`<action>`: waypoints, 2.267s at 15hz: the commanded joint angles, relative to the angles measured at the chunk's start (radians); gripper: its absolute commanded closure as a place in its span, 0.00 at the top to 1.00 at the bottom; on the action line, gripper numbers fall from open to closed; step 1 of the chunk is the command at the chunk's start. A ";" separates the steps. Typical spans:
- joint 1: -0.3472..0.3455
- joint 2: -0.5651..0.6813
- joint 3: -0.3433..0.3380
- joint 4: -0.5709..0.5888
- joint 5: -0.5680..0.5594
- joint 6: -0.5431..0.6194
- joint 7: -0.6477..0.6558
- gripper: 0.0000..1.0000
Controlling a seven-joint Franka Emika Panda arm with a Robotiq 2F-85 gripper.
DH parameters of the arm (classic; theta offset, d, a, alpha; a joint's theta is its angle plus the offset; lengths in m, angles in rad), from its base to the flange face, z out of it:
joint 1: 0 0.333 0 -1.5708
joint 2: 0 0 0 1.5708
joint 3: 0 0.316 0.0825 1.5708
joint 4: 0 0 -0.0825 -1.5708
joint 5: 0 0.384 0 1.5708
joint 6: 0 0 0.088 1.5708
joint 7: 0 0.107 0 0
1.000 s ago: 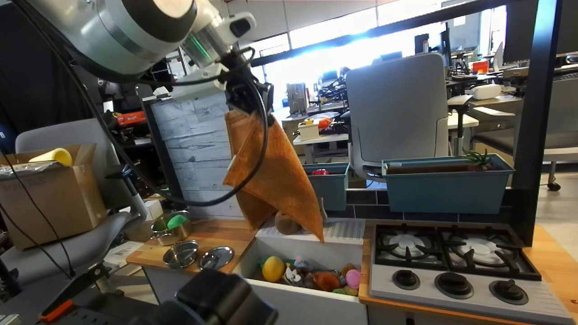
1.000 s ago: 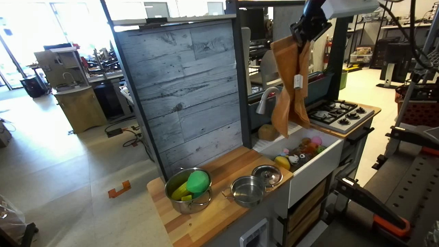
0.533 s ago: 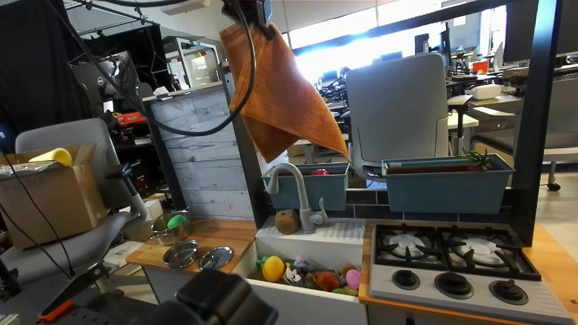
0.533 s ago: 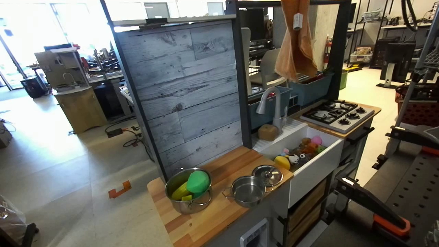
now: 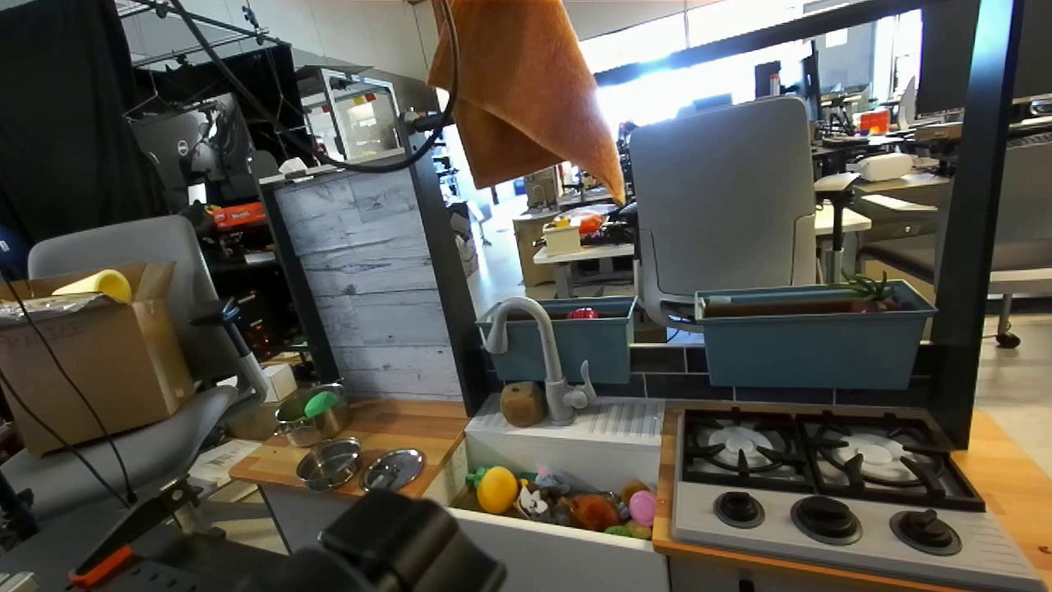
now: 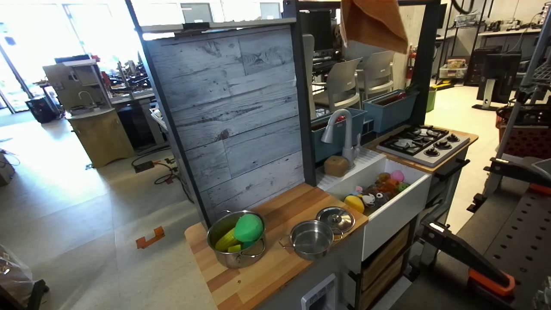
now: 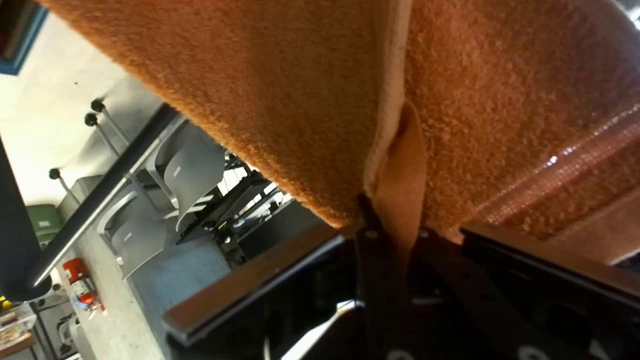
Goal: Move the right pot to the left of the lid, then hang the towel on the black rod, lastly, put the yellow plushie in the right pot
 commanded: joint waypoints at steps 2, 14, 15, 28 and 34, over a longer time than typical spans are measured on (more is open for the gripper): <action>0.009 0.163 -0.054 0.279 -0.053 0.041 0.247 0.01; 0.273 0.841 -0.766 0.914 0.145 -0.001 0.739 0.01; 0.284 0.899 -0.839 0.924 0.137 0.015 0.806 0.01; 0.310 0.742 -0.502 0.398 -0.442 0.465 0.702 0.01; 0.369 0.493 -0.597 0.153 -0.864 0.503 0.640 0.01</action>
